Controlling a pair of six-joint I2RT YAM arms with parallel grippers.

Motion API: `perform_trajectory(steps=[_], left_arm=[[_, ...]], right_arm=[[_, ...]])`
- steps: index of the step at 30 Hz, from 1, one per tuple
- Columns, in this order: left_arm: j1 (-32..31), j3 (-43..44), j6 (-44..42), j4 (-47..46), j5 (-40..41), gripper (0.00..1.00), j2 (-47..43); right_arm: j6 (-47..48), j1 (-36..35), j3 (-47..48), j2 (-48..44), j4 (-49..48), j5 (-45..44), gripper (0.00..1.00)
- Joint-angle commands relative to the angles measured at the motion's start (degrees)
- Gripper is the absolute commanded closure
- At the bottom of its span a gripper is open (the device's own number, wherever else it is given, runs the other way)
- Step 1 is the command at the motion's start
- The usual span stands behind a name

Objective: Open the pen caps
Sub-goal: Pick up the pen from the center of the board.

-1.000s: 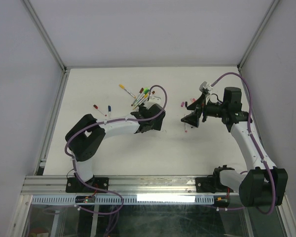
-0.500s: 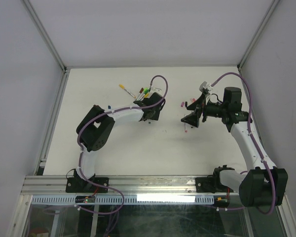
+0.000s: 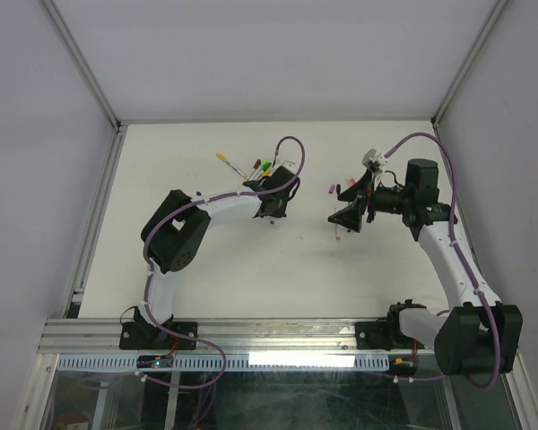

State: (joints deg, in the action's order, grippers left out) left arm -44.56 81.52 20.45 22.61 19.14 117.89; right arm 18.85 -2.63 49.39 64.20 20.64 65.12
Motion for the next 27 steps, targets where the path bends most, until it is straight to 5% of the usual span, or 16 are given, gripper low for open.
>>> perform_trajectory(steps=[1,5,13,20,27], left_arm=[[0.34,1.18,-0.32,0.24,-2.07,0.94,-0.18],[0.34,-0.30,0.65,-0.37,-2.98,1.00,-2.56],[-0.72,-14.88,3.77,-15.78,-10.42,1.00,-15.26],[-2.28,-28.45,11.13,-33.08,-15.69,1.00,-23.07],[-3.61,-36.53,21.90,-51.14,-18.30,1.00,-23.81]], right_arm=[[-5.90,0.21,-2.25,0.50,-7.67,3.97,0.10],[-15.67,-0.57,-6.35,3.64,-17.12,-0.01,0.11],[-44.46,-1.89,-17.27,10.75,-47.37,-7.81,0.11],[-52.66,-6.86,-19.19,14.10,-49.48,-21.04,0.09],[-55.25,-10.57,-18.59,22.02,-52.20,-23.94,0.11]])
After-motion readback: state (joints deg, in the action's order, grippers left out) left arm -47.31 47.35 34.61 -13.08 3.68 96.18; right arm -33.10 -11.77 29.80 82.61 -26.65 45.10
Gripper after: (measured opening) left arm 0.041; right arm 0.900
